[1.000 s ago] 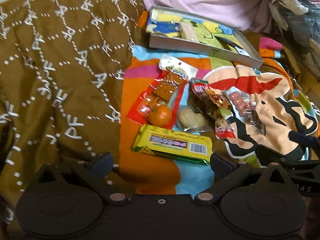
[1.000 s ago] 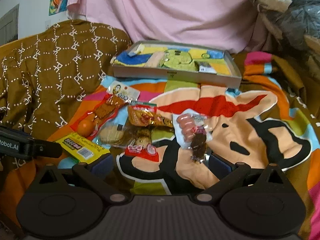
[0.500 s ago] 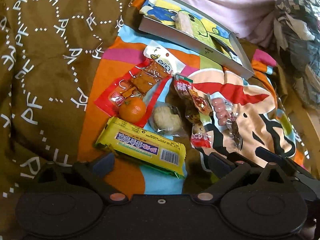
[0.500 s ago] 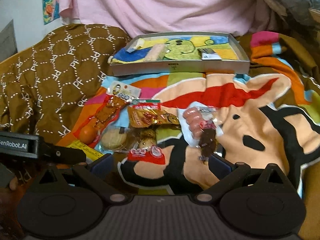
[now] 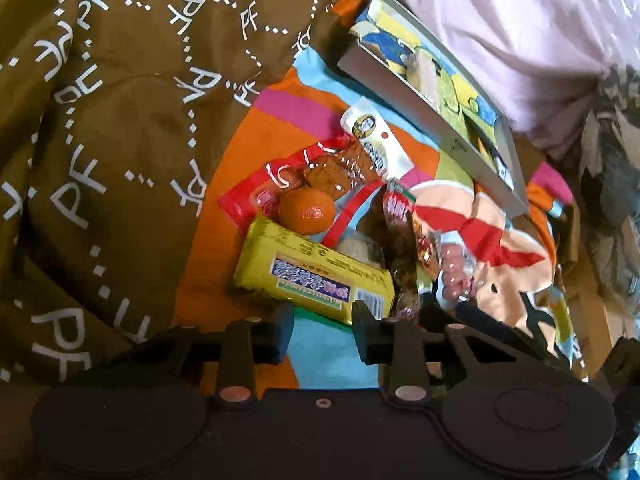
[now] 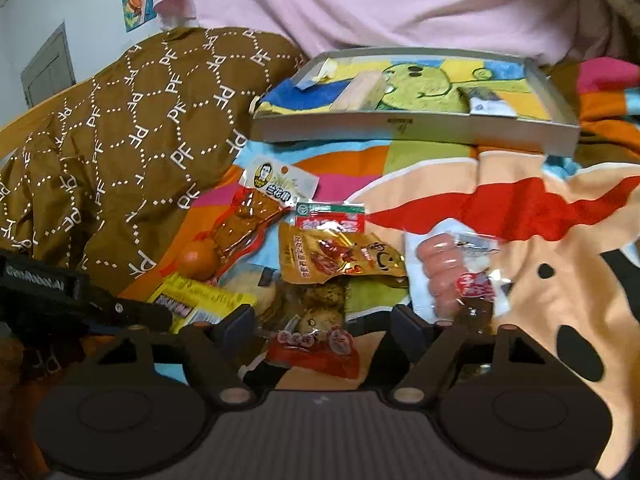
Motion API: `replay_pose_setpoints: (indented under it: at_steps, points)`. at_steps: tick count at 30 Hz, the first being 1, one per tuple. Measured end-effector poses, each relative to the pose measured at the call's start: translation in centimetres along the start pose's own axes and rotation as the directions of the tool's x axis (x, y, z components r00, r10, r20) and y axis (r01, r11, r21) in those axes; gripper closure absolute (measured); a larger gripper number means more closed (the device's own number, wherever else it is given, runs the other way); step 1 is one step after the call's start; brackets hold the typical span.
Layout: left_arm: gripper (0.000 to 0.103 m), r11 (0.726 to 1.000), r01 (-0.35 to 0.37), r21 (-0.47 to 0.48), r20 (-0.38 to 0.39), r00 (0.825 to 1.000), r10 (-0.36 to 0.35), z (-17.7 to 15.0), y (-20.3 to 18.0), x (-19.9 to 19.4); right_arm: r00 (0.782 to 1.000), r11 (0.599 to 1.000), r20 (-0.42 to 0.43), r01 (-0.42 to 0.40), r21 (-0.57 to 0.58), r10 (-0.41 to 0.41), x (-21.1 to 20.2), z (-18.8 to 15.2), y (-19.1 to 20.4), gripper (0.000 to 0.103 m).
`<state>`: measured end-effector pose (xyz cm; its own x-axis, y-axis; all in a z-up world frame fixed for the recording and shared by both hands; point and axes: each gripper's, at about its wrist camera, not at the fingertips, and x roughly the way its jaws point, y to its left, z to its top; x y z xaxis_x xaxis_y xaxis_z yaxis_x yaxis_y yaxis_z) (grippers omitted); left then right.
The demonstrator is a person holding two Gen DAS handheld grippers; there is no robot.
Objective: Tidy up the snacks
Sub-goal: 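Grasp the yellow snack bar with the left gripper while the right gripper grasps the quail egg pack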
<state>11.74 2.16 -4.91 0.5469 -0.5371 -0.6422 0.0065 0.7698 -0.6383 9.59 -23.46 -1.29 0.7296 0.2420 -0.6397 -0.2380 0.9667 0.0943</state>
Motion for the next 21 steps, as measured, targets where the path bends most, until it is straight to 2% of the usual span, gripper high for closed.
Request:
replay_pose_setpoints:
  at_steps: [4,6,8,10,16,19,21]
  points:
    - [0.070,0.998,-0.013,-0.055,0.010,1.000,0.014,0.2,0.5,0.7,1.000,1.000,-0.003,-0.009,0.008,0.009,1.1,0.4,-0.2,0.028]
    - [0.066,0.997,-0.029,-0.078,0.019,0.999,0.030,0.4,0.9,0.8,1.000,1.000,-0.007,-0.006,0.012,0.006,1.6,0.4,-0.3,0.030]
    - [0.061,0.997,-0.038,-0.067,0.026,0.999,0.040,0.6,0.8,0.8,1.000,1.000,-0.014,-0.004,0.011,0.005,2.1,0.4,-0.2,0.031]
    - [0.051,0.997,-0.033,-0.071,0.027,0.999,0.035,0.8,0.7,1.0,1.000,1.000,-0.023,-0.009,0.006,0.009,2.6,0.4,0.0,0.032]
    - [0.025,0.989,-0.003,-0.151,0.042,0.999,0.010,2.3,0.8,1.8,0.999,0.999,-0.043,0.024,-0.021,-0.025,3.6,0.4,0.8,0.036]
    - [0.019,0.977,0.000,-0.215,0.031,1.000,0.007,3.1,1.1,2.4,0.998,0.999,-0.056,0.037,0.004,-0.036,4.1,0.3,0.6,0.037]
    - [0.019,0.967,-0.014,-0.256,0.023,1.000,0.021,3.5,1.2,2.9,0.997,0.999,-0.059,0.043,0.009,-0.042,4.3,0.2,0.7,0.038]
